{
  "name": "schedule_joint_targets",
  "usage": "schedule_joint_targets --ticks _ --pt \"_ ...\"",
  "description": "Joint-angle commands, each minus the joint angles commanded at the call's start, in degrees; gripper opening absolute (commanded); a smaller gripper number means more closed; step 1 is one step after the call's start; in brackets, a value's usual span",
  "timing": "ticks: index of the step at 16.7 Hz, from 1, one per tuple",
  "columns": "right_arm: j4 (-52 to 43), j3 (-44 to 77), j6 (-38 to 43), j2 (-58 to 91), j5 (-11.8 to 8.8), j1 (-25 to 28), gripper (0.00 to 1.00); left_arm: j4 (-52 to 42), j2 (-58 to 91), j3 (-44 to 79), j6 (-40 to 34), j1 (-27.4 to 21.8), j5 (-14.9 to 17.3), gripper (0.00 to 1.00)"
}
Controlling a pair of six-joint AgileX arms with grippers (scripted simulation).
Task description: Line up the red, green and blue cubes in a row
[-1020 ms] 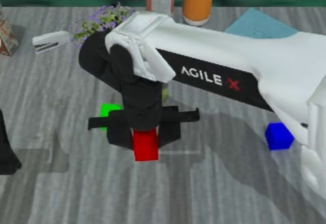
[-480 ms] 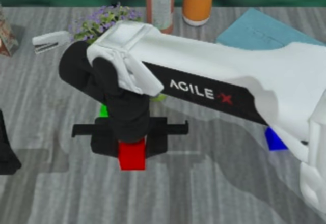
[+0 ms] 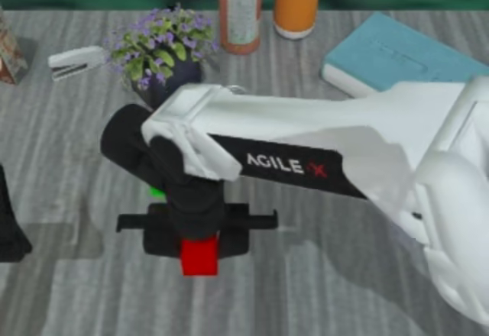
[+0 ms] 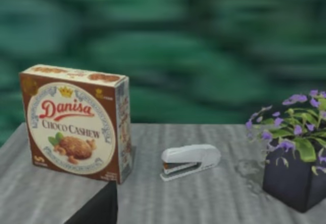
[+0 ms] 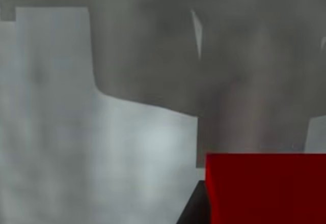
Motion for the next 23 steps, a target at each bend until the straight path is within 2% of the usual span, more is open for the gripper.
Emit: schedule_joint_targets --ticks 5,18,23 --pt "1.23 -1.11 0.03 0.42 0.02 0.11 0.00 0.00 0.00 0.00 0.00 0.00 0.00 1.00" --pt "1.23 -1.11 0.03 0.42 0.02 0.11 0.98 0.00 0.00 0.00 0.00 0.00 0.00 1.00" --pt "1.23 -1.11 0.03 0.42 0.02 0.11 1.00 0.00 0.00 0.00 0.00 0.00 0.00 1.00"
